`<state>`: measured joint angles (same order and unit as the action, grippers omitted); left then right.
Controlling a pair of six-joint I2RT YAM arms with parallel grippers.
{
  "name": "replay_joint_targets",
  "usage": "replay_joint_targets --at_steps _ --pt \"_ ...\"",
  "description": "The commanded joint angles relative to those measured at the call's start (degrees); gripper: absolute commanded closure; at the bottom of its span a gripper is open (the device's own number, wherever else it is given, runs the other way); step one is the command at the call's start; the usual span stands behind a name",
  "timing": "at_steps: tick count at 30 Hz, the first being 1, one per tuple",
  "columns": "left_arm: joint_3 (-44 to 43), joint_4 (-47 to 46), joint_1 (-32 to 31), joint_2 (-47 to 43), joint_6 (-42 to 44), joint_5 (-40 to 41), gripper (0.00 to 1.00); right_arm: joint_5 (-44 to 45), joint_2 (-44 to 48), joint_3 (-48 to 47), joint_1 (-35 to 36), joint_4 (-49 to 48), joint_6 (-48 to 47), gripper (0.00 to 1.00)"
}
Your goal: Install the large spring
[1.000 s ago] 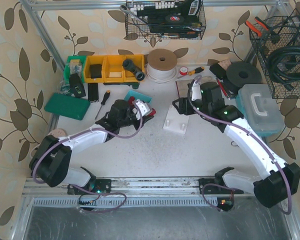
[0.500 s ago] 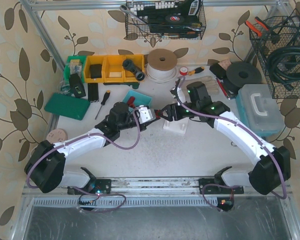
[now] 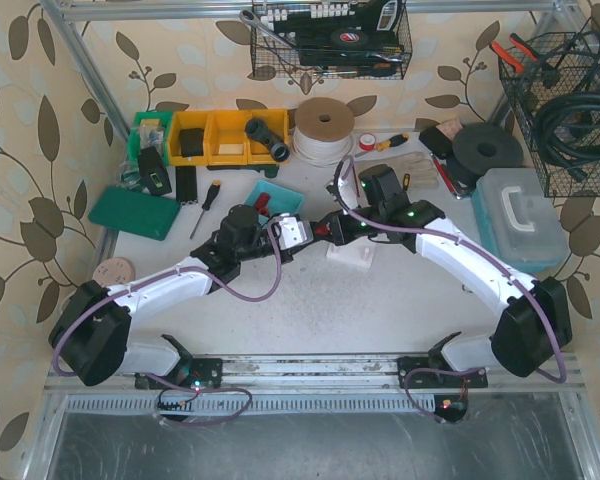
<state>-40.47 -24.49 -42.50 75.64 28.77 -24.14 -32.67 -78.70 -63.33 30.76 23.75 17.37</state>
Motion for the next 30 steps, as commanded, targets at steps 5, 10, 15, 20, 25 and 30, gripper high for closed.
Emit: replay_joint_targets --at_steps 5,10,15,20,25,30 --pt "0.7 -3.4 -0.7 -1.1 -1.3 7.0 0.57 7.7 5.8 0.0 0.4 -0.5 -2.0 1.00" --pt "2.9 -2.2 -0.6 -2.1 -7.2 18.7 0.28 25.8 8.9 -1.7 -0.1 5.3 -6.0 1.00" --pt "1.3 4.7 -0.5 -1.3 -15.5 34.4 0.24 33.9 7.0 -3.0 -1.1 9.6 -7.1 1.00" --pt "0.6 11.9 0.6 -1.5 -24.7 47.8 0.15 42.7 1.9 -5.1 -3.2 13.7 -7.5 1.00" --pt "0.7 17.2 6.2 -3.1 -35.7 48.9 0.11 42.3 -4.7 -8.0 -7.6 13.8 -7.2 1.00" --pt "7.1 9.1 6.3 -4.3 -33.4 45.5 0.05 42.8 -13.7 -15.1 -10.5 17.6 -8.0 1.00"
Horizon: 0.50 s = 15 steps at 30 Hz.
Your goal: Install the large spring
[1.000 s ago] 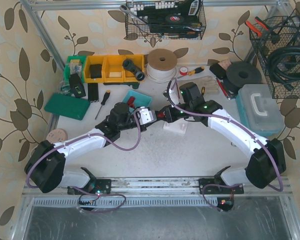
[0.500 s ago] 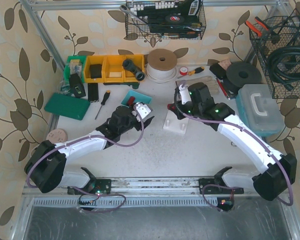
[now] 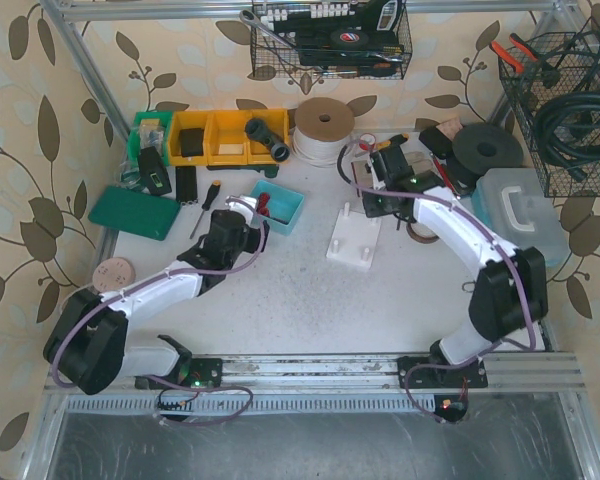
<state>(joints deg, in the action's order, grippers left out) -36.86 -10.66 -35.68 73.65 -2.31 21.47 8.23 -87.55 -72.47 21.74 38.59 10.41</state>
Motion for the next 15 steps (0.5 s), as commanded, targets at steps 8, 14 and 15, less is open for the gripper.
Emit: replay_joint_targets --at_steps 8,14,15 --pt "2.1 -4.8 -0.4 0.0 -1.8 -4.1 0.04 -0.3 -12.4 -9.8 -4.0 5.3 -0.6 1.00" --pt "0.6 -2.6 -0.4 1.2 -2.5 -4.7 0.05 -0.1 -14.8 -10.2 -4.1 5.0 -0.8 1.00" --pt "0.7 -2.8 -0.4 1.0 -2.6 -5.2 0.05 -0.1 -15.6 -10.6 -4.1 5.0 -0.9 1.00"
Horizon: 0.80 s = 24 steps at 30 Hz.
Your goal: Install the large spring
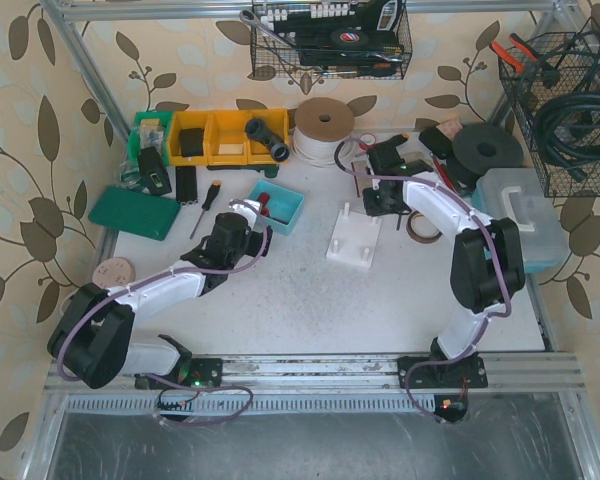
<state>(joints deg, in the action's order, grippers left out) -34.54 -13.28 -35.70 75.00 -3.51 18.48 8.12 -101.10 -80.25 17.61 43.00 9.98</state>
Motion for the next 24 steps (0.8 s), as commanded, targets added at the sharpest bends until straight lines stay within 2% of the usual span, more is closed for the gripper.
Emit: replay_joint_targets --at_steps 1,10,13,19,24 --pt "-1.6 -0.4 -0.3 -0.5 -1.4 -2.5 0.06 0.0 -2.7 -3.2 0.1 0.6 -0.4 1.00" --pt "-1.0 -0.3 -0.4 -1.9 -1.2 -1.5 0.07 -1.3 -9.0 -5.3 0.0 0.3 -0.3 1.00" --pt "-1.1 -0.2 -0.3 -1.9 -1.0 -1.4 0.07 -1.7 -9.8 -5.5 -0.1 0.1 0.0 0.90" --pt "-2.9 2.9 -0.3 -1.8 -1.5 1.0 0.11 -1.4 -8.8 -5.6 -0.2 0.9 0.4 0.60" --pt "-4.9 6.9 -0.4 -2.7 -2.8 2.6 0.13 -1.1 -3.4 -4.8 -0.2 2.4 1.0 0.51"
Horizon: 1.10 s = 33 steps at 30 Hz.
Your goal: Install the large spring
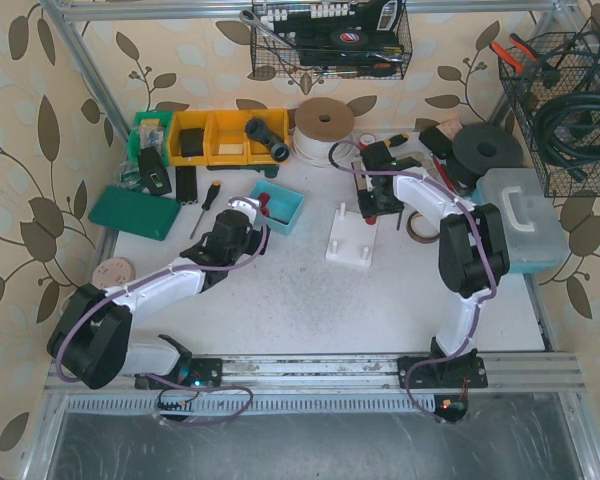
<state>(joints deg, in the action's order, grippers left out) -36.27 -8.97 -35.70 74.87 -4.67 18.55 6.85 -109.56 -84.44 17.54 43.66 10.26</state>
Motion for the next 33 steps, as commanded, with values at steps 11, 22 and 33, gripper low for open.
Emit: replay_joint_targets --at_steps 11,22,33 --pt "-25.0 22.0 1.9 10.9 -5.8 2.2 0.33 -1.3 32.2 19.7 5.6 -11.4 5.8 0.26" --pt "-45.2 35.1 5.5 27.1 2.9 -8.6 0.45 2.3 43.9 33.0 7.8 -24.0 10.8 0.14" --pt "-54.8 43.6 9.4 36.6 5.2 -14.2 0.52 6.5 48.6 39.0 8.0 -29.8 13.5 0.07"
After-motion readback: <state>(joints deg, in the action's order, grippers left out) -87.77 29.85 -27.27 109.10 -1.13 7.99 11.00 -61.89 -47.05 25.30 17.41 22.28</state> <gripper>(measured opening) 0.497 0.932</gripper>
